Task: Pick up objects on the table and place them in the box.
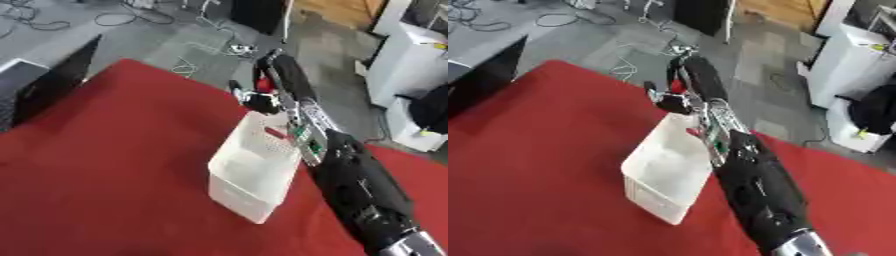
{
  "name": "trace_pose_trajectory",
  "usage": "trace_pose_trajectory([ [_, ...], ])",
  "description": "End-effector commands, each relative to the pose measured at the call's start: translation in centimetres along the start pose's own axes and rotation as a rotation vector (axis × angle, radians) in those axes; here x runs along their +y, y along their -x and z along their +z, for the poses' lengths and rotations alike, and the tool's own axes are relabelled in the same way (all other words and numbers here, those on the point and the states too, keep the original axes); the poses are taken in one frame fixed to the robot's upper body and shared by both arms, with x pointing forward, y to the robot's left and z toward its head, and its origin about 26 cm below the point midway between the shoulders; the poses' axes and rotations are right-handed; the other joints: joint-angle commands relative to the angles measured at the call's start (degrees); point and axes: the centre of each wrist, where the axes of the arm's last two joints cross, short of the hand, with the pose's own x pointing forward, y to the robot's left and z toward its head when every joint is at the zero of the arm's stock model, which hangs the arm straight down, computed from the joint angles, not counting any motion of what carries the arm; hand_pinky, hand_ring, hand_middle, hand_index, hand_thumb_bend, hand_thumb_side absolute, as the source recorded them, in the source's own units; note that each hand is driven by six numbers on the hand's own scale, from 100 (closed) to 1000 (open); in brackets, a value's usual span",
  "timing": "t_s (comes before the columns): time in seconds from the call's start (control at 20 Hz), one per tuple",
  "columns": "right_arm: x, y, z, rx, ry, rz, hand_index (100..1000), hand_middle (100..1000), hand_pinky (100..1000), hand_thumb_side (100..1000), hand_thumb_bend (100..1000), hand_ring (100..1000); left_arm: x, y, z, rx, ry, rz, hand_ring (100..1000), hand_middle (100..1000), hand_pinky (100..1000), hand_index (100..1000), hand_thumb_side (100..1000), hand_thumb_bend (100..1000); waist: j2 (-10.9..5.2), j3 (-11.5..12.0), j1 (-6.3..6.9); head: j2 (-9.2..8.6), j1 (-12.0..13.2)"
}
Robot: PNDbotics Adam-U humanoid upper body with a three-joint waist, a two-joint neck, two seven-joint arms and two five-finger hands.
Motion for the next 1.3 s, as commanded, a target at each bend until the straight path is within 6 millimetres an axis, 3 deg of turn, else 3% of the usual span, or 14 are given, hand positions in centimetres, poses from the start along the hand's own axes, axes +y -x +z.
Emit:
trace_pose_trajectory([
  [0.05,-1.9,-0.7,-1.3,-0.022,0.048,0.027,116,100,100,100,331,100,0.0,-0.3,-0.6,-0.088,0.110,-0.082,828,683,761,985,808,131,-0.98,0.14,0.72,-0.61,-0.29],
  [0.1,-1.9,-0.8,-1.4,-0.029,0.049,0.029,170,100,100,186,355,100,0.0,-0.3,-0.6,-0.089,0.110,-0.082,828,683,761,985,809,131,-0.94,0.19,0.72,-0.56,-0.33],
  [0.15,-1.9,-0.9,-1.4,-0.039,0.049,0.036,178,100,100,189,364,100,0.0,-0.3,-0.6,-0.089,0.110,-0.082,828,683,761,985,809,131,-0.90,0.21,0.72,-0.50,-0.35],
  [0.2,-1.9,-1.0,-1.4,-0.047,0.047,0.044,270,105,100,206,431,100,0.0,-0.3,-0.6,-0.089,0.109,-0.082,828,683,761,985,810,132,-0.86,0.20,0.72,-0.48,-0.34],
  [0.25,-1.9,-1.0,-1.4,-0.055,0.044,0.051,270,105,100,206,431,100,0.0,-0.3,-0.7,-0.088,0.109,-0.082,828,683,761,985,810,132,-0.84,0.17,0.72,-0.45,-0.32],
  [0.3,-1.9,-1.0,-1.4,-0.062,0.042,0.057,420,239,187,238,515,247,0.0,-0.3,-0.6,-0.088,0.108,-0.082,828,683,761,985,810,132,-0.82,0.14,0.72,-0.41,-0.30],
  [0.35,-1.9,-1.1,-1.4,-0.068,0.040,0.061,405,224,169,233,507,232,0.0,-0.3,-0.6,-0.087,0.108,-0.082,828,683,761,985,810,132,-0.82,0.13,0.72,-0.39,-0.29],
  [0.4,-2.0,-1.1,-1.4,-0.072,0.041,0.063,487,312,278,264,561,324,0.0,-0.3,-0.6,-0.086,0.107,-0.082,828,683,761,985,811,132,-0.82,0.12,0.72,-0.36,-0.30],
  [0.65,-2.2,-1.1,-1.5,-0.083,0.053,0.060,511,364,376,297,606,403,0.0,-0.3,-0.5,-0.085,0.105,-0.084,828,682,761,985,809,130,-0.91,0.06,0.72,-0.32,-0.36],
  [0.8,-2.3,-1.1,-1.6,-0.084,0.057,0.060,569,387,416,318,624,437,0.1,-0.3,-0.5,-0.084,0.103,-0.086,828,682,761,984,808,128,-0.96,-0.07,0.72,-0.28,-0.38],
  [1.3,-2.9,-0.9,-1.7,-0.104,0.065,0.060,558,390,421,363,629,449,0.3,-0.4,0.0,-0.079,0.094,-0.100,827,682,761,984,802,120,-1.08,-1.27,0.72,-0.11,-0.04],
])
